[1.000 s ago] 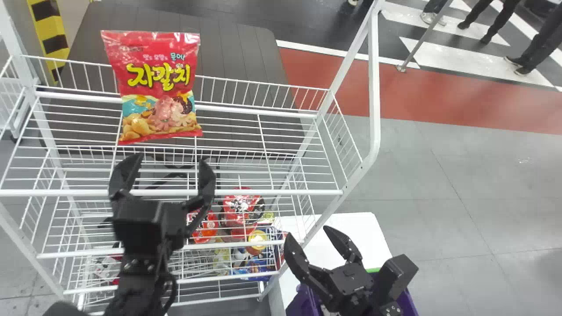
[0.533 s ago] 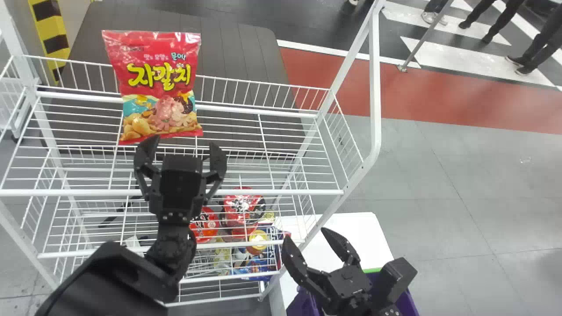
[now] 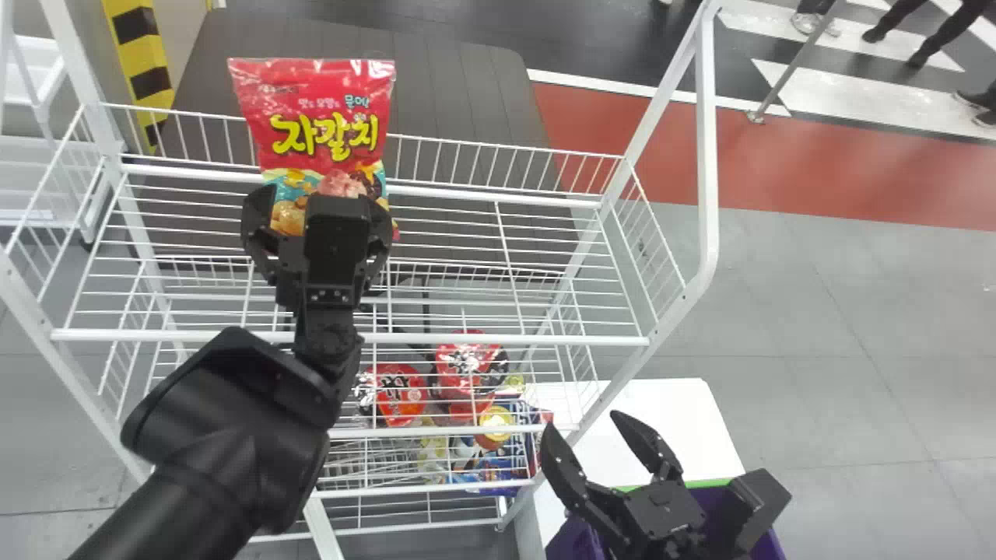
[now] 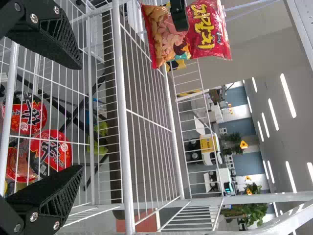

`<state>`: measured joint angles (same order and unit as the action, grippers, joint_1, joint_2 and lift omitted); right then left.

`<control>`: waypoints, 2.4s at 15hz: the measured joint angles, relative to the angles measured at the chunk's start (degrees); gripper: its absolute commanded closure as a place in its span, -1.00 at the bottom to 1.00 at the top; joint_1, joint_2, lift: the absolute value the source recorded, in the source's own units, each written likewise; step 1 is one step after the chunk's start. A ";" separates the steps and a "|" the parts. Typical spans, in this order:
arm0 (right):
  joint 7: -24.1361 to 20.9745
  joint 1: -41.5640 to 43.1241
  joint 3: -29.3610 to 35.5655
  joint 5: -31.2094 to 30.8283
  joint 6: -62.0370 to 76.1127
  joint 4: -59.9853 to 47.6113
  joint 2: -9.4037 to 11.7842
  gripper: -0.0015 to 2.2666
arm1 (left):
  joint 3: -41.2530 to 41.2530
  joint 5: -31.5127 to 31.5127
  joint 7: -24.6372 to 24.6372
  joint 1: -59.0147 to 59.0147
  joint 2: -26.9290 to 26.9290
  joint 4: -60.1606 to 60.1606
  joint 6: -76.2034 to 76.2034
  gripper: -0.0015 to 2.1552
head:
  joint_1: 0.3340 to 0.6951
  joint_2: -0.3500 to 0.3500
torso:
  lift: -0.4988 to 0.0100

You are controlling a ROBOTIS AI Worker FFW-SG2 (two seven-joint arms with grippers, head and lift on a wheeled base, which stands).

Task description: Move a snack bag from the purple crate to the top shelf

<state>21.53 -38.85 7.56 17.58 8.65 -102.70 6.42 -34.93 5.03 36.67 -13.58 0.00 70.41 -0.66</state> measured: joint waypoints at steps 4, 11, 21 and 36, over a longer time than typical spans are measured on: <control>0.07 -0.01 -0.07 0.00 -0.04 0.04 -0.10 -0.91 | 0.31 1.97 -0.02 -1.57 0.00 -2.97 0.00 -0.86 | 1.00 -0.68 | 0.96; 0.72 -0.31 0.04 0.51 -0.23 0.04 -0.52 -0.91 | 0.27 2.73 -0.30 -2.24 0.00 -5.16 0.17 -0.76 | 1.00 -0.65 | 0.96; 1.98 -1.19 0.79 1.22 0.00 0.04 -1.03 -0.90 | 0.11 4.75 -1.98 -3.03 0.00 -6.77 0.70 -0.07 | 1.00 -0.67 | 0.96; 3.87 -0.88 2.89 3.06 -0.18 1.62 -1.50 -0.90 | -0.02 -7.25 -1.39 2.07 0.00 2.99 -9.01 0.31 | 1.00 -0.80 | 0.96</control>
<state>25.40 -39.73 10.44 20.64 8.47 -101.07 4.92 -34.94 -2.22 35.28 -11.51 0.00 73.39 -9.67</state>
